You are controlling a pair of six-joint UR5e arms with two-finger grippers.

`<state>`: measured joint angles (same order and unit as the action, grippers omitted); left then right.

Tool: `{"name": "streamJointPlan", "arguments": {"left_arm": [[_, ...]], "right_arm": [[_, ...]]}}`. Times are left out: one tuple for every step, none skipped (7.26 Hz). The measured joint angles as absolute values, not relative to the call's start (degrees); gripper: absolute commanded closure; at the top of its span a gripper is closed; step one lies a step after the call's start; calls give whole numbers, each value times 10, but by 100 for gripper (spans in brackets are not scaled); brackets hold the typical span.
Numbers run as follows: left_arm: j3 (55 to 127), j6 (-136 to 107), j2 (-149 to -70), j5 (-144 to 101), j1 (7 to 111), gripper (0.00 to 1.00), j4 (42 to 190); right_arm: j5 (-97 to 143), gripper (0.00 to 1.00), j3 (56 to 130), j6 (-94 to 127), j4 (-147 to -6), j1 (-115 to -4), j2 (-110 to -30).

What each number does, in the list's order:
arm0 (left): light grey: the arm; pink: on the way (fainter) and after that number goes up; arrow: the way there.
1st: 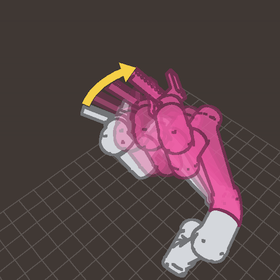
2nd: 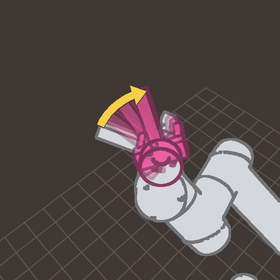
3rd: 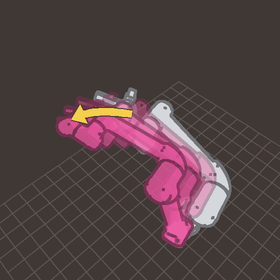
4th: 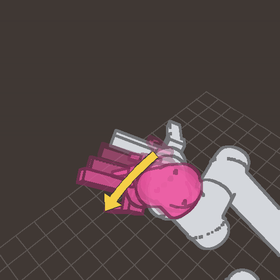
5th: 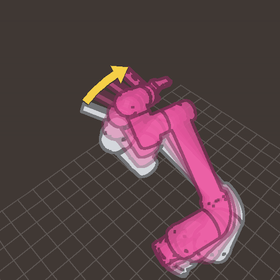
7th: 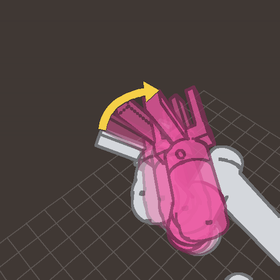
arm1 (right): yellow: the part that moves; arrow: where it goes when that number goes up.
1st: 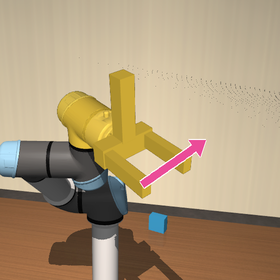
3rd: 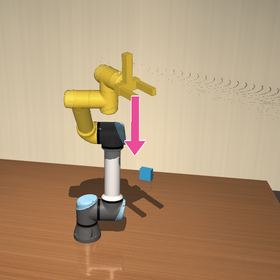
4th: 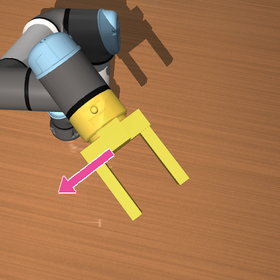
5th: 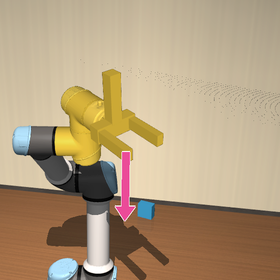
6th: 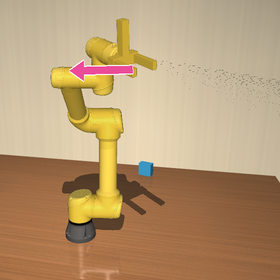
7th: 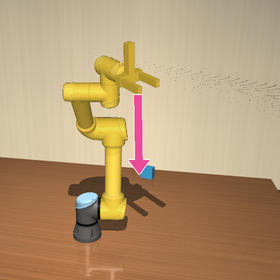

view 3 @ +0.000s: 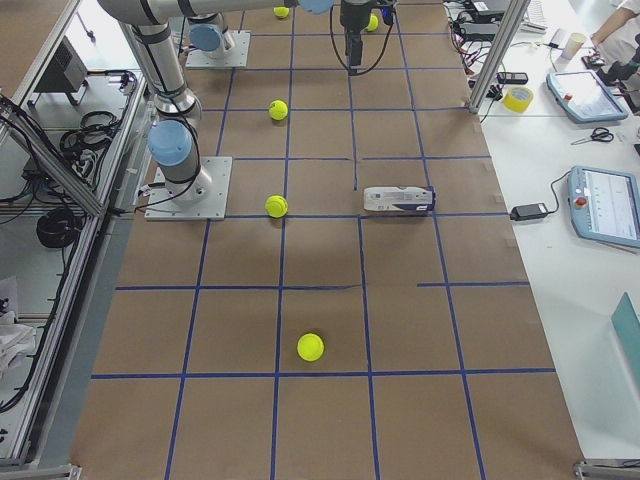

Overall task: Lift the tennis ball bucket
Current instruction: 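Move the right gripper over the upright white-and-navy tennis ball tube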

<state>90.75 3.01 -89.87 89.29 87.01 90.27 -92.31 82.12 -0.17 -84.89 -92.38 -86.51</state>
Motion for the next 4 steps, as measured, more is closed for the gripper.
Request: {"name": "streamJointPlan", "arguments": {"left_arm": [[910, 30, -898, 892, 870, 0, 902], [910, 31, -897, 893, 870, 0, 902], [910, 31, -896, 894, 870, 0, 902], [911, 32, -894, 895, 870, 0, 902]], "right_arm": [[-924, 0, 821, -4, -843, -923, -866], [-921, 0, 821, -7, -840, -923, -866], [-921, 0, 820, -9, -839, -921, -867], [-922, 0, 819, -7, -836, -919, -867]]}}
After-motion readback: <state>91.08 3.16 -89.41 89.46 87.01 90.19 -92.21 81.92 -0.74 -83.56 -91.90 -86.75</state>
